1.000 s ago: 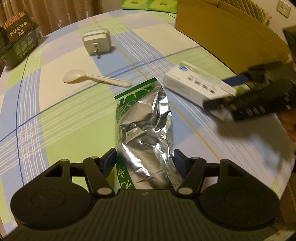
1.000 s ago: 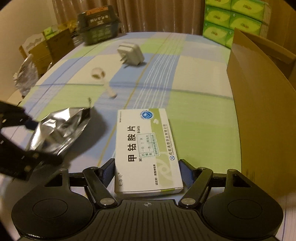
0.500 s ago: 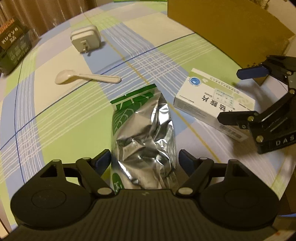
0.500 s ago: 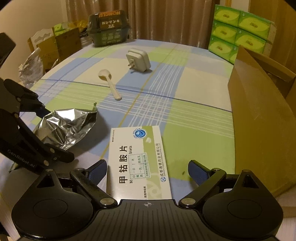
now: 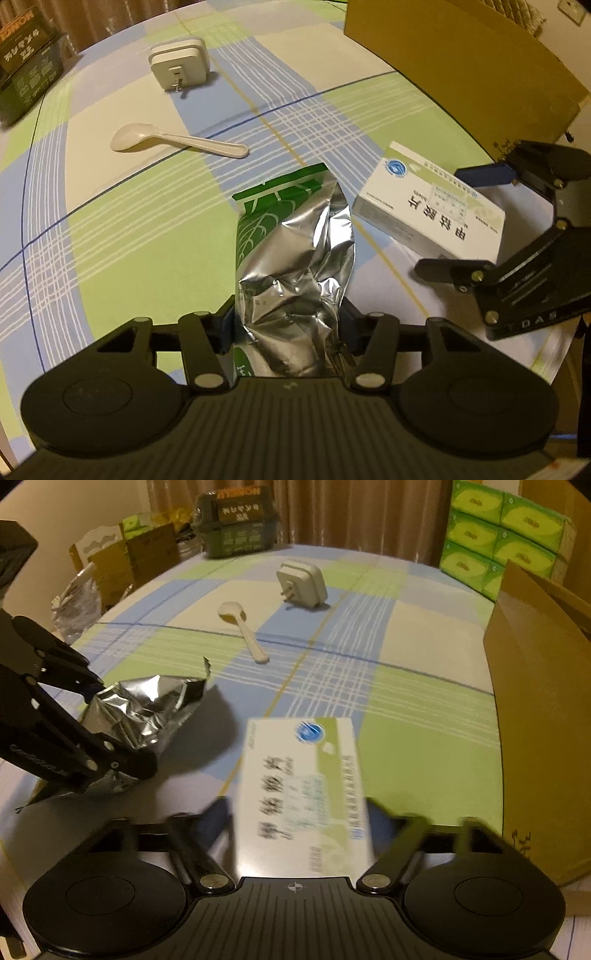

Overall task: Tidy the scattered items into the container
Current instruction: 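Carry the pouch in the left tool while the right tool carries the medicine box to the cardboard box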

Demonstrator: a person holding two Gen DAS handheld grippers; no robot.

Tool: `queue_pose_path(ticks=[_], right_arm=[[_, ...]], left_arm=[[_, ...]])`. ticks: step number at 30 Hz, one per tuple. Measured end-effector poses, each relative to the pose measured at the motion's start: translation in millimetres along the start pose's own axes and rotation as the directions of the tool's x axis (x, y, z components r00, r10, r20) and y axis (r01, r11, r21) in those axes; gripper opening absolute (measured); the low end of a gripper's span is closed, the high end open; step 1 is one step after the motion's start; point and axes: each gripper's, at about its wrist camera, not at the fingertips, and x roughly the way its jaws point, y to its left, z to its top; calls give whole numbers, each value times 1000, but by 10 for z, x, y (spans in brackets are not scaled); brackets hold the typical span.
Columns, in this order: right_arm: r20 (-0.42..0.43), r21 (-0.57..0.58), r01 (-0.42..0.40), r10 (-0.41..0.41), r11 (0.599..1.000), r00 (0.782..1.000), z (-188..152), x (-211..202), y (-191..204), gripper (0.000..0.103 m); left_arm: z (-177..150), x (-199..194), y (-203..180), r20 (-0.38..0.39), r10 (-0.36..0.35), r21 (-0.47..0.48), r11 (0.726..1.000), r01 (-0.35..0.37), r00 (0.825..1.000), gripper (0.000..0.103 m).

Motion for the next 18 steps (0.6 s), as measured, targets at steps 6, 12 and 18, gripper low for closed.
queue_pose_path(ticks=[6, 12, 18], right_arm=[[7, 25, 13, -13, 1000, 1000, -30, -32, -17, 68], [17, 56, 11, -12, 998, 1000, -74, -118, -20, 68], [44, 82, 10, -13, 997, 999, -97, -298, 5, 68]], left_arm=[[-10, 44, -29, -15, 9, 11, 1000, -9, 1000, 62], [-7, 92, -19, -34, 8, 3, 1000, -8, 999, 58], [-54, -76, 10, -17, -22, -40, 999, 21, 1000, 46]])
